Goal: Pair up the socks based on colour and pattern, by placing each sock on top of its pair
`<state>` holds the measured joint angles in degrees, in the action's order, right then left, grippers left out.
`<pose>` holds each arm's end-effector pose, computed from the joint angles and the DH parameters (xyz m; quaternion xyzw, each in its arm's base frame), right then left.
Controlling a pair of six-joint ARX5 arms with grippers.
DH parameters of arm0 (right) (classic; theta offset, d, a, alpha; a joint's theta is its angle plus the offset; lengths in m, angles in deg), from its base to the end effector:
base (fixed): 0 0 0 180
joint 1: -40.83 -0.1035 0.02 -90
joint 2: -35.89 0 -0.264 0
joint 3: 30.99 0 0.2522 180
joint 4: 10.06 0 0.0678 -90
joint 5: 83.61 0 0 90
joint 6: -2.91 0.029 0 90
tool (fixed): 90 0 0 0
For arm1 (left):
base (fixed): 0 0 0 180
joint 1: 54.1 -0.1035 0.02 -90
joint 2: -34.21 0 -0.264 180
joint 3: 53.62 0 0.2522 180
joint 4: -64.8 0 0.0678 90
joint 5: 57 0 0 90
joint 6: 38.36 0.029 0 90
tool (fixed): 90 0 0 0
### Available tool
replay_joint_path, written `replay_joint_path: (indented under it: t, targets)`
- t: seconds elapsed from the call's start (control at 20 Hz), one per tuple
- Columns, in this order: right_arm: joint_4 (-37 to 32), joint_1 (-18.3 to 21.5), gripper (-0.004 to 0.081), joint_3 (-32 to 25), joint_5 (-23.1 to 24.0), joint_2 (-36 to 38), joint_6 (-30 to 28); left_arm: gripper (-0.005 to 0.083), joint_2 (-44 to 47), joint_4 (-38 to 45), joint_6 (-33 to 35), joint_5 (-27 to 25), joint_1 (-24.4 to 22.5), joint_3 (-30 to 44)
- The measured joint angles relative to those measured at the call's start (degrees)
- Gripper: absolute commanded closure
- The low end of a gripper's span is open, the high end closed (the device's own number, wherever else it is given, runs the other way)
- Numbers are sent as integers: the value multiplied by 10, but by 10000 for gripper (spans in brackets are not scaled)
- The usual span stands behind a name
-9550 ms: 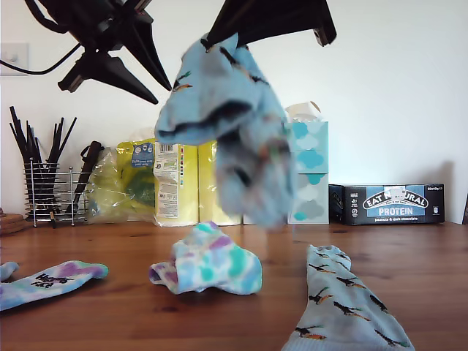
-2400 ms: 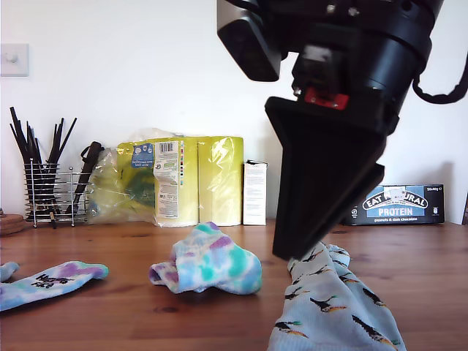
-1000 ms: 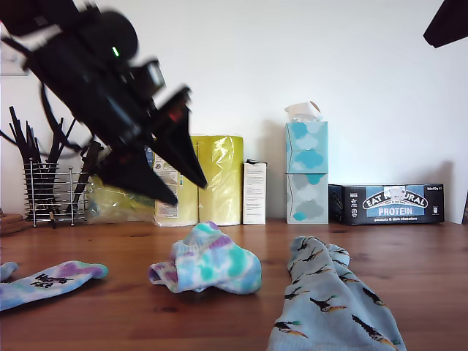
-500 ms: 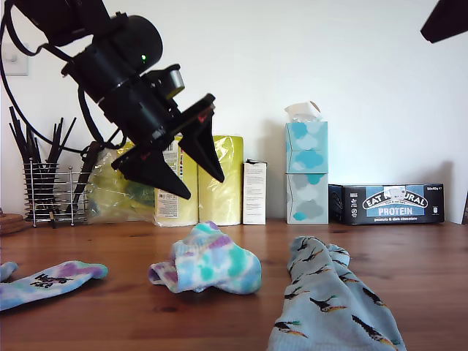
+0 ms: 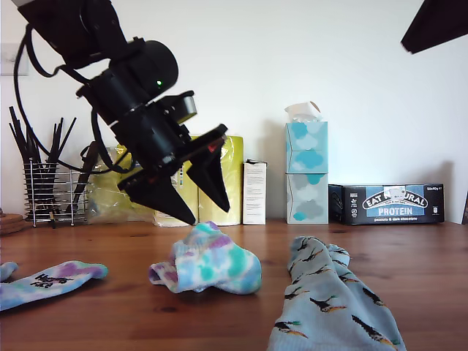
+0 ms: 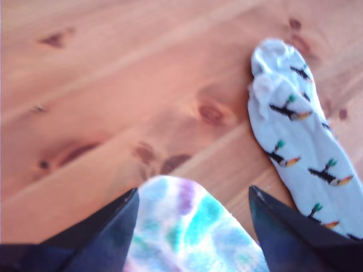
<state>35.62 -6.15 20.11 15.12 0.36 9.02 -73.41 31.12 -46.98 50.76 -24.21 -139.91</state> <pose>0.0930 0.0932 0.2762 -0.0726 0.2462 0.3037 0.9175 0.3333 -0.2018 0.1852 -0.0123 0.4849 -0.3228 0.8128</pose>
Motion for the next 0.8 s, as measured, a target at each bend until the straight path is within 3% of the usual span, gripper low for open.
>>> replay_joint_path:
  t: [0.15,0.2,0.35,0.8]
  targets:
    - [-10,0,783,0,-9,2,0,250,-22,-13,0,-19,4,0]
    - [-11,0,783,0,-9,3,0,324,-24,-15,0,-28,4,0]
    - [-11,0,783,0,-11,3,0,773,-24,-14,0,-44,4,0]
    - [-14,0,783,0,-12,3,0,797,-24,-35,0,-17,3,-31]
